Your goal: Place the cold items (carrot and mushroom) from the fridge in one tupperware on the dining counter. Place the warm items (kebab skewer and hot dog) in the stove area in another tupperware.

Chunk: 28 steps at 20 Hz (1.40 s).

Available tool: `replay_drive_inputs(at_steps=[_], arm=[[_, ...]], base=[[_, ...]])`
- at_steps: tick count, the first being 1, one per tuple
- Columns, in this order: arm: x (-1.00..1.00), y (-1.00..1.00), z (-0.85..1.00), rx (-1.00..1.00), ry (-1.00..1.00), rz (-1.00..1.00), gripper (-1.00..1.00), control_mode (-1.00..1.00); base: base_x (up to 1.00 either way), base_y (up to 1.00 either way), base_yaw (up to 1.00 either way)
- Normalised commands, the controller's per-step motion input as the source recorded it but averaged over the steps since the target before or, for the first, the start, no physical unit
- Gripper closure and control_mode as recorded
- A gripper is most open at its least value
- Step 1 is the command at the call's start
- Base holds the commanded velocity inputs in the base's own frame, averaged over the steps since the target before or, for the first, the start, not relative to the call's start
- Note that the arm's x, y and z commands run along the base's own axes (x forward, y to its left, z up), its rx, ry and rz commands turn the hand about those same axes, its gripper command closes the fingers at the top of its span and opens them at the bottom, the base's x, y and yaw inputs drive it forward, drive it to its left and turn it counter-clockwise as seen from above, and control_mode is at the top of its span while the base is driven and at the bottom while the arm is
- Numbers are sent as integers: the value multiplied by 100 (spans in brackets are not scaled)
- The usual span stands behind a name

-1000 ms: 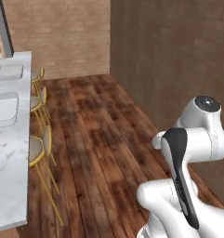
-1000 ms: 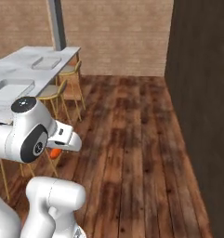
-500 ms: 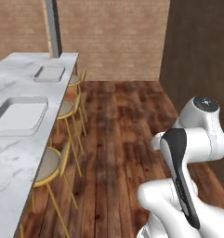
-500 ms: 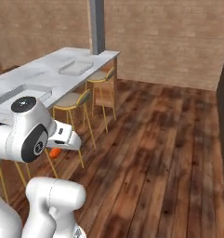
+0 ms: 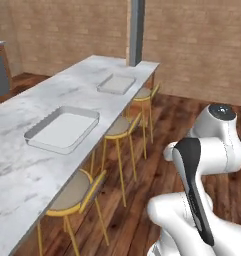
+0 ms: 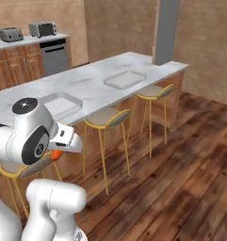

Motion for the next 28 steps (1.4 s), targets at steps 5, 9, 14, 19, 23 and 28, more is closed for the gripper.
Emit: replay_drive_inputs(at_steps=[5, 9, 14, 19, 23, 28], arm=[[0, 0, 0, 0, 0, 0, 100, 100], [0, 0, 0, 0, 0, 0, 100, 100], [0, 0, 0, 0, 0, 0, 100, 100], [0, 0, 0, 0, 0, 0, 100, 100], [0, 0, 0, 0, 0, 0, 100, 100], [0, 0, 0, 0, 0, 0, 100, 100]], base=[[42, -22, 85], [0, -38, 84], [0, -57, 80], [-3, -98, 50], [0, -100, 27], [4, -78, 19]])
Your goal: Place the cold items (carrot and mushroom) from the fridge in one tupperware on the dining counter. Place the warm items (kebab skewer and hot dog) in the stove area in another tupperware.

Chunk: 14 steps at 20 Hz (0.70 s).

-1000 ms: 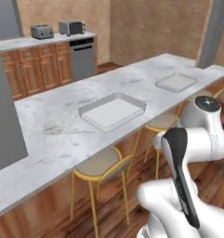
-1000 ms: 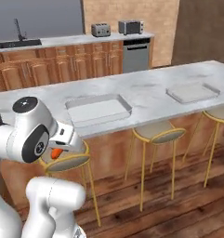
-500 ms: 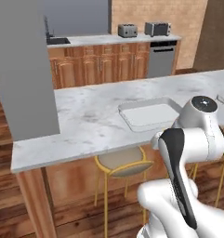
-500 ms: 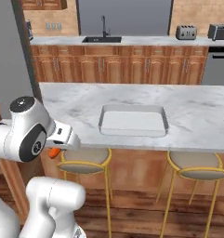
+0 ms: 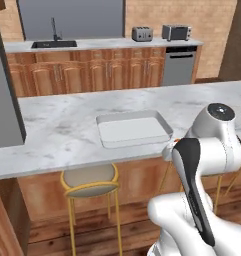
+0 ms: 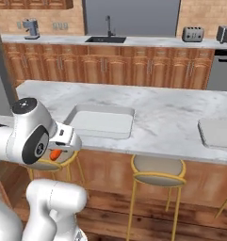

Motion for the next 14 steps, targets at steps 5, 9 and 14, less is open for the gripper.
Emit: replay_drive_inputs(at_steps=[5, 9, 14], arm=[[0, 0, 0, 0, 0, 0, 100, 100], [0, 0, 0, 0, 0, 0, 100, 100], [0, 0, 0, 0, 0, 0, 100, 100]], base=[[15, -40, -8], [31, 28, -16], [56, 19, -2]])
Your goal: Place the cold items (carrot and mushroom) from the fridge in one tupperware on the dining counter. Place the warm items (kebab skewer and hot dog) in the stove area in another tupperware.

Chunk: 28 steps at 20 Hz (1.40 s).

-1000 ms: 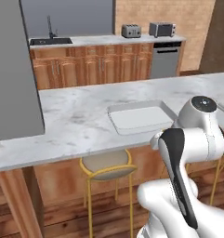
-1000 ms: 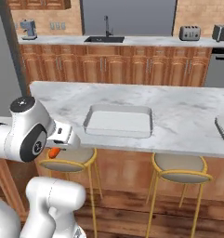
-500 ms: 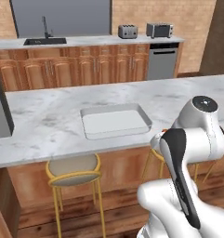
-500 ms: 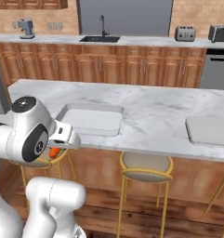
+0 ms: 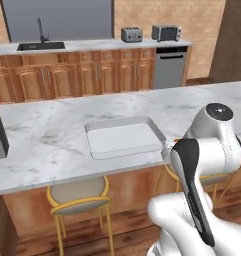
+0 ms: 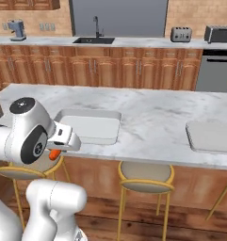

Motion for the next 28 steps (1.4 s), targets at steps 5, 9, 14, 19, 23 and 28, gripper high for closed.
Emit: replay_drive_inputs(at_steps=[5, 9, 14, 19, 23, 28], arm=[[0, 0, 0, 0, 0, 0, 100, 100], [0, 0, 0, 0, 0, 0, 100, 100], [0, 0, 0, 0, 0, 0, 100, 100], [23, 6, 0, -1, 0, 0, 100, -100], [83, 8, 0, -6, 9, 0, 100, -100], [100, 0, 2, 0, 22, -5, 100, -100]], base=[[76, 21, 0], [61, 19, 0], [43, 18, 0], [21, 2, 0], [0, 0, 0], [0, 0, 0]])
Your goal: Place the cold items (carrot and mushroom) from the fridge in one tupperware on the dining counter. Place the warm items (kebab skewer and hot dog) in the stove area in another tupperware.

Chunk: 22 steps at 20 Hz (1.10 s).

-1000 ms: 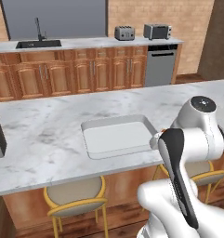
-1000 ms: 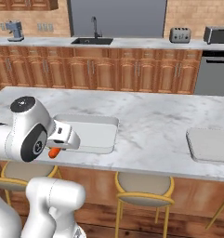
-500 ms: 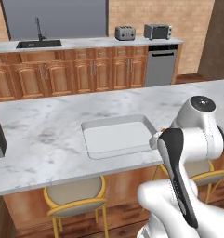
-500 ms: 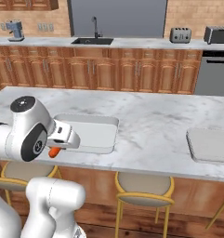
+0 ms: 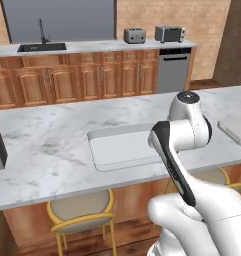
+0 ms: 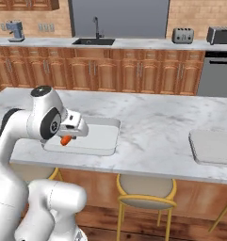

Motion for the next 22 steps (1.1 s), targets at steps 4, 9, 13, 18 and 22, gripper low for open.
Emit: replay_drive_inputs(at_steps=[4, 9, 13, 18, 22], arm=[[72, 0, -1, 6, 3, -46, 100, -100], [32, 0, -36, 22, -1, -65, 100, -100], [42, 0, -58, 32, -7, -68, 100, -100], [57, -1, -45, 6, -6, -36, 100, -100], [51, 3, -4, 0, 0, -3, 100, -100]], base=[[0, 0, 0], [0, 0, 0], [0, 0, 0], [0, 0, 0], [0, 0, 0]])
